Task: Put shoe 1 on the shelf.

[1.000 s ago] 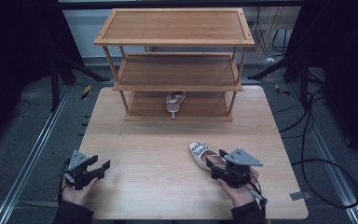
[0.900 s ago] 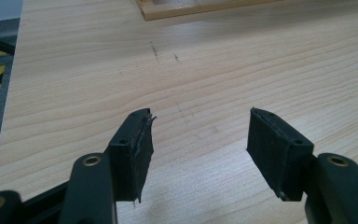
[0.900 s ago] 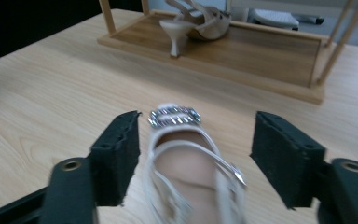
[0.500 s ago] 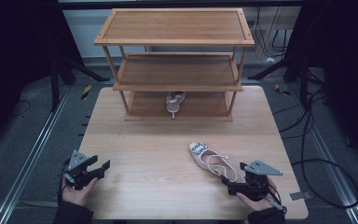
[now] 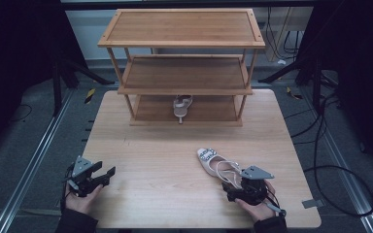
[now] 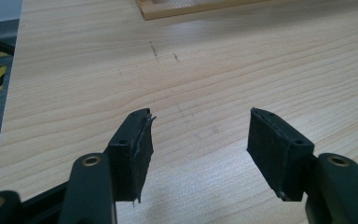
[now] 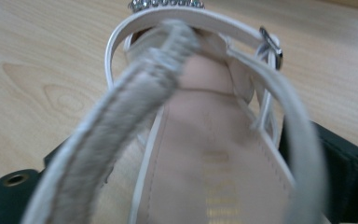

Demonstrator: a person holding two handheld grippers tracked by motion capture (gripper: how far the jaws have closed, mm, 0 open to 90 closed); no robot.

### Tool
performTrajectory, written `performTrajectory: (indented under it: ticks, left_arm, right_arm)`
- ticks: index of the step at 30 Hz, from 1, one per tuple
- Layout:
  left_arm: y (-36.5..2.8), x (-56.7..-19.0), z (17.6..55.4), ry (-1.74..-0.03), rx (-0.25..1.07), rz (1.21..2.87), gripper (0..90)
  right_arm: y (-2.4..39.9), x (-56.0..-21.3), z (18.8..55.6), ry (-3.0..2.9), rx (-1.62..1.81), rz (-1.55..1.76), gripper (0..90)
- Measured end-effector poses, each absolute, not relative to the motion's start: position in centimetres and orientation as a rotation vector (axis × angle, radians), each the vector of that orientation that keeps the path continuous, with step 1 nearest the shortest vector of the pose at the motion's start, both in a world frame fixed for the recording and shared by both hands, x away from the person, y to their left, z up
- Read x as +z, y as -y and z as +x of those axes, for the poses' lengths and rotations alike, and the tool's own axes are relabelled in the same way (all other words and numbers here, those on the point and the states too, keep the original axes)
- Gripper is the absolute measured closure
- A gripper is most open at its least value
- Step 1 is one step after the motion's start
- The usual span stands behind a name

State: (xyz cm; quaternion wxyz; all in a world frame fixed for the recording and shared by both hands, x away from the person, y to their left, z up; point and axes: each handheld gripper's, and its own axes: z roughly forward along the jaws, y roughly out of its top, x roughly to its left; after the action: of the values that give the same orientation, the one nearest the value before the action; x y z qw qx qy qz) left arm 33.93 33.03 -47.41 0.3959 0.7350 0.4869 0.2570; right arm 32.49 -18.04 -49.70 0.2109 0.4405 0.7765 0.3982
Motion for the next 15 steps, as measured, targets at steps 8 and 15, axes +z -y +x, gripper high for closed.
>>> performTrajectory:
  ticks: [8, 15]
  left_arm:
    - [-33.03, -47.36, 33.91, -1.230, 0.651, 1.863, 39.0]
    - [-33.20, -47.47, 34.00, -1.233, 0.633, 1.855, 39.1]
  right_arm:
    - [18.01, -49.66, 32.83, -2.151, 1.141, 1.217, 30.2]
    - [17.89, -49.49, 32.87, -2.161, 1.124, 1.239, 37.2]
